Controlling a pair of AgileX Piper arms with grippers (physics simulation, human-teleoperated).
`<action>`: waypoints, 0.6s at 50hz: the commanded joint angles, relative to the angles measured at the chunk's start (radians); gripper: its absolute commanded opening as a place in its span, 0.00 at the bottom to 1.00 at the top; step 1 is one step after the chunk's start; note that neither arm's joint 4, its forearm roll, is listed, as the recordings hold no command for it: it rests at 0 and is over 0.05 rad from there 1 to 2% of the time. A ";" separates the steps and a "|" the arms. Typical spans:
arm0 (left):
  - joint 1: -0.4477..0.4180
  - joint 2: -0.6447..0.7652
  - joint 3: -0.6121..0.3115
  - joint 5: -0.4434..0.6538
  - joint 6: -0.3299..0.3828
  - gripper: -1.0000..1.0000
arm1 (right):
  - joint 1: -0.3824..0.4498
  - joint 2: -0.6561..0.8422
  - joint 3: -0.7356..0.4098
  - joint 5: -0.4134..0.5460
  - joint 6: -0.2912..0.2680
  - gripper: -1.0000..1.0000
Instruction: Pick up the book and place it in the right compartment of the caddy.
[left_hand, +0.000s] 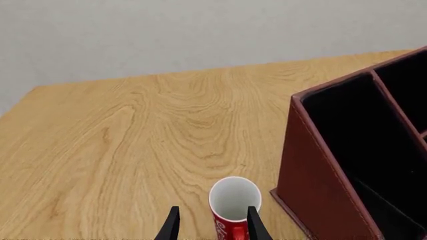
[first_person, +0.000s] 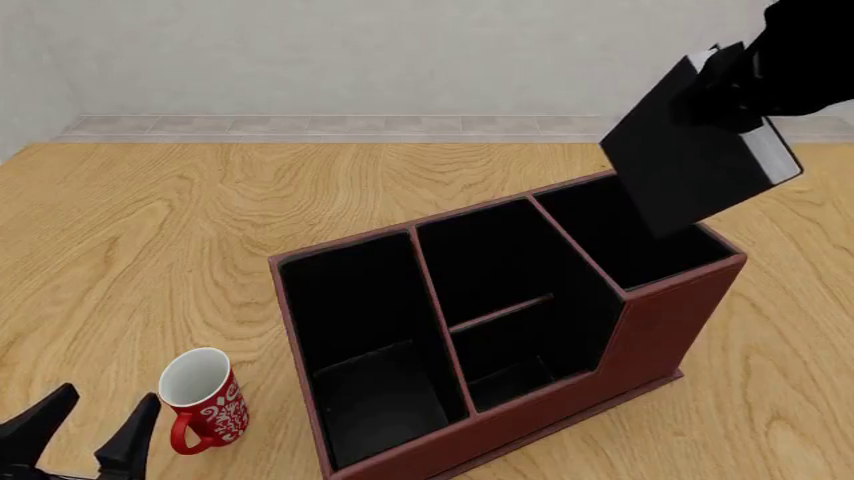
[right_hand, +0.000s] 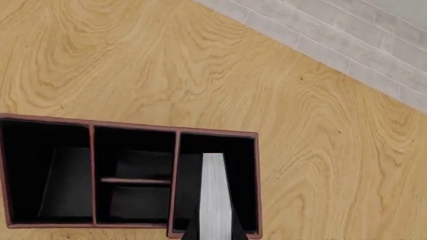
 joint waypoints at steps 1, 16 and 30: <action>0.004 -0.015 0.000 0.020 0.002 1.00 | 0.006 0.020 -0.007 0.000 0.025 0.00; 0.004 -0.024 0.000 0.031 0.001 1.00 | 0.009 0.042 -0.011 0.000 0.039 0.00; 0.003 -0.014 0.000 0.020 0.003 1.00 | 0.000 0.072 -0.026 0.000 0.046 0.00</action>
